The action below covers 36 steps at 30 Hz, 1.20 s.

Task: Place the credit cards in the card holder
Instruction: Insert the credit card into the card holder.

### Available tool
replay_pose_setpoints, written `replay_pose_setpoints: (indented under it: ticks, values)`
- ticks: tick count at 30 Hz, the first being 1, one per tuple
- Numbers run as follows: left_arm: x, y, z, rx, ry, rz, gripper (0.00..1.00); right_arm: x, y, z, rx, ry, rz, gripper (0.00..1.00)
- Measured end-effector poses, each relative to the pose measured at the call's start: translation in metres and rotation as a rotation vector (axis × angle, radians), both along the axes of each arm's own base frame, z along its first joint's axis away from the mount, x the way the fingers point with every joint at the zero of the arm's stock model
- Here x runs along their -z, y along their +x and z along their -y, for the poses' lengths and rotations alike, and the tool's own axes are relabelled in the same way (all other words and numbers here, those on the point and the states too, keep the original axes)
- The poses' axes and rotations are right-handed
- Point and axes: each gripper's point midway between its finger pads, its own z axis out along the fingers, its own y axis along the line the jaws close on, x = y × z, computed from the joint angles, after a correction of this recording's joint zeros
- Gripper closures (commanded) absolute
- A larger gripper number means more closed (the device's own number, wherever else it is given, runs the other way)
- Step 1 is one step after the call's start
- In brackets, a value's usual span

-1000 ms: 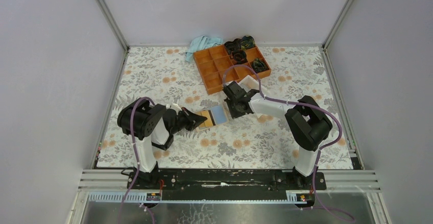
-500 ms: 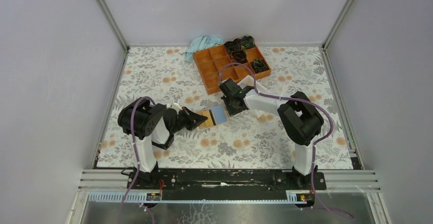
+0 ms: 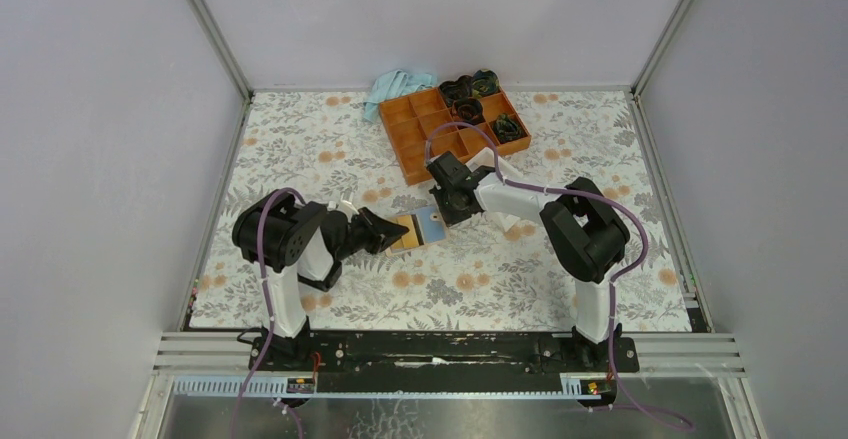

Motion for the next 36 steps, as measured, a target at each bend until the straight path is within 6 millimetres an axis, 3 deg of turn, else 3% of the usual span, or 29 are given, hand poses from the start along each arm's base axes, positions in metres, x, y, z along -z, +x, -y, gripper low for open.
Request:
replay_pose_setpoints:
  ticks: [13,15,21,23,36]
  values:
    - [-0.001,0.001,0.003,0.011,-0.002,0.003,0.73,0.0,-0.002,-0.002,-0.006,0.011,-0.009,1.0]
    - [-0.001,0.0,0.003,0.012,0.001,0.003,0.75,0.0,-0.002,-0.002,-0.006,0.011,-0.009,1.0]
    - [0.003,-0.009,0.004,0.017,0.015,-0.009,0.97,0.0,-0.002,-0.003,-0.007,0.015,-0.01,1.0]
    - [0.003,-0.009,0.005,0.019,0.012,-0.007,1.0,0.0,-0.002,-0.003,-0.007,0.015,-0.009,1.0]
    - [0.001,-0.011,-0.005,-0.059,0.017,-0.003,1.0,0.001,-0.001,-0.004,-0.004,0.021,-0.007,1.0]
